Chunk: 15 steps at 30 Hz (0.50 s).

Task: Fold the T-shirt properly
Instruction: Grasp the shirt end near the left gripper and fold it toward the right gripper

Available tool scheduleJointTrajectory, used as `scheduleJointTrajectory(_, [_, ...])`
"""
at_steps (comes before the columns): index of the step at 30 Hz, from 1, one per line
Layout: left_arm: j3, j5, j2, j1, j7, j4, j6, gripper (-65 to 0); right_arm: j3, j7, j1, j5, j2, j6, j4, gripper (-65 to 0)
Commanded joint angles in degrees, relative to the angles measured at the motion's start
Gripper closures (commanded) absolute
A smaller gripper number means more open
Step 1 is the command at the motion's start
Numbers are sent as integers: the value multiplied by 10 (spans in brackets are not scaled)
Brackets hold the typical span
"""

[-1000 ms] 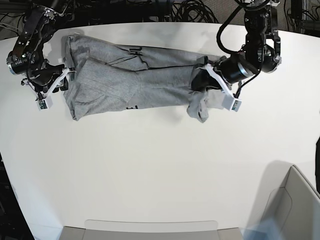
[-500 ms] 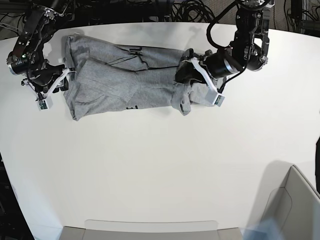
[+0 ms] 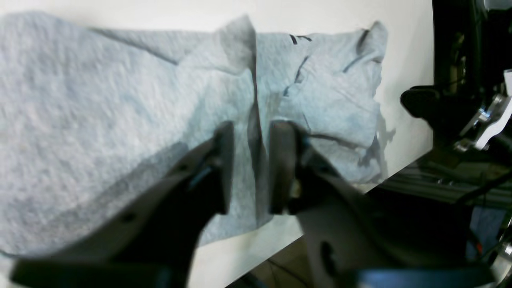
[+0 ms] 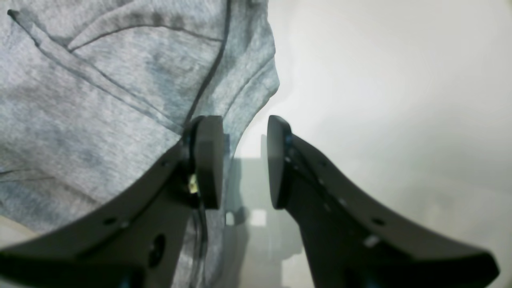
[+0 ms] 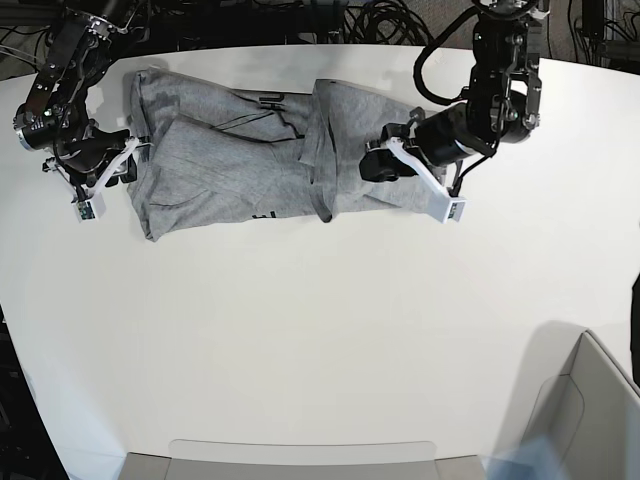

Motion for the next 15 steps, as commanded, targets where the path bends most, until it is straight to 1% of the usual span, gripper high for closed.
scheduleJointTrajectory(1, [1,-7,-13,3,-3,6,-1,-86,4,7,13,4,8,3,11,-192])
scheduleJointTrajectory(3, [1,-7,-11,16,-3,-2,-1,-67,4,7,13,4,8,3,12,-192])
scheduleJointTrajectory(5, [7,-7,-11,17,-3,-16,-2,-68,4,13,14,4,9,3,16,-192])
scheduleJointTrajectory(7, [41,-7,-11,13,-9,-40,-2,-68,4,39,13,4,8,3,25,-192])
scheduleJointTrajectory(10, [104,-7,-10,-32,-11,-84,-2,-68,6,78,11,4,-1,3,29,-192])
scheduleJointTrajectory(12, [139,-7,-10,-48,-28,-107,-1,-68,23,85,14,6,-4,3,29,-192])
scheduleJointTrajectory(15, [179,-7,-11,-66,-58,-120,-1,-68,40,85,14,34,-7,3,26,-192])
